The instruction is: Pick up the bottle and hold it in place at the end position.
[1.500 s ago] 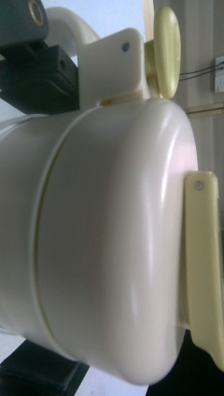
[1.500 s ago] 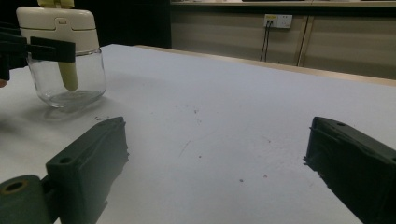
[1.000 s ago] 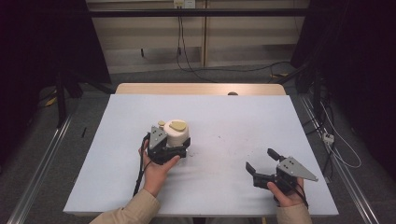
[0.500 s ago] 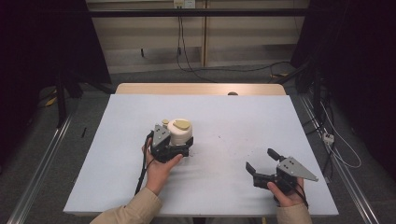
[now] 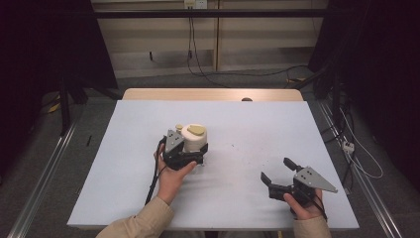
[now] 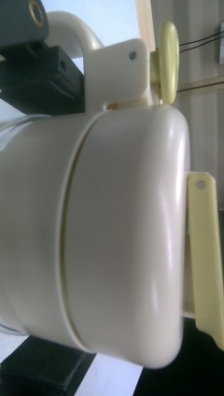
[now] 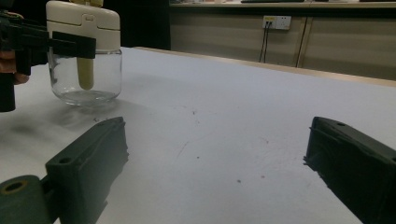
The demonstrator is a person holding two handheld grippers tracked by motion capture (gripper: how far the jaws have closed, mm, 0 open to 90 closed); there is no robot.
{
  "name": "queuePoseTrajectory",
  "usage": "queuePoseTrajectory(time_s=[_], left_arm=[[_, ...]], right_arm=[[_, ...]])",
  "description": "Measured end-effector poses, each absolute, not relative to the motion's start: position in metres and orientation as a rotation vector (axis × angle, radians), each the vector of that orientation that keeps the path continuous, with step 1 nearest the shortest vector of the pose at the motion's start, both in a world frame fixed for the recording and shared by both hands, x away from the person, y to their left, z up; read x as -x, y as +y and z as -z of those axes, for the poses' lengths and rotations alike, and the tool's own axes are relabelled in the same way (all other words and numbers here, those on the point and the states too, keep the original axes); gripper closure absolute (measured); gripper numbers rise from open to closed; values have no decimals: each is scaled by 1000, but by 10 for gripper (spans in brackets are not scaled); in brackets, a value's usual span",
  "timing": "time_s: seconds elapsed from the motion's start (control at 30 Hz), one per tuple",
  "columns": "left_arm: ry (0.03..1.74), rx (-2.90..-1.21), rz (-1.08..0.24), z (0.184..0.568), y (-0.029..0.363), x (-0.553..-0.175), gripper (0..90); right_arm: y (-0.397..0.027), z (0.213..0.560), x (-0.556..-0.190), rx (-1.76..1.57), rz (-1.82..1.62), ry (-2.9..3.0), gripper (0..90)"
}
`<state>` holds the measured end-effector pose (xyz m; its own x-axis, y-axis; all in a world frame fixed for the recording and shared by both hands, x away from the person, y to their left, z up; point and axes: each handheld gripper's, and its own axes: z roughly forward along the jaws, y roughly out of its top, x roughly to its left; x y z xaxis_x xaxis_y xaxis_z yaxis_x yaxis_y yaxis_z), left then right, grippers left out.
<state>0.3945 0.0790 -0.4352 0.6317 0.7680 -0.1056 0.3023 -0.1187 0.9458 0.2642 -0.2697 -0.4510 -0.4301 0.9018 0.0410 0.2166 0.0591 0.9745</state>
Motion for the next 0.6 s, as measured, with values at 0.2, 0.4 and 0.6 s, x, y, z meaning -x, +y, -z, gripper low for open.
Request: queuePoseTrajectory(time_s=[0.2,0.4,0.6], left_arm=[[872,-1697,-500,434,76,-397,55],[872,-1694,-496,433,74,-399,55],[864,-1700,-485,434,70,-402,55]], right_arm=[[-270,451,-264,-1126,-1409,1717,48],[-270,451,-264,-1125,-1408,1716,49],[-270,451,-264,-1124,-1408,1719,48]])
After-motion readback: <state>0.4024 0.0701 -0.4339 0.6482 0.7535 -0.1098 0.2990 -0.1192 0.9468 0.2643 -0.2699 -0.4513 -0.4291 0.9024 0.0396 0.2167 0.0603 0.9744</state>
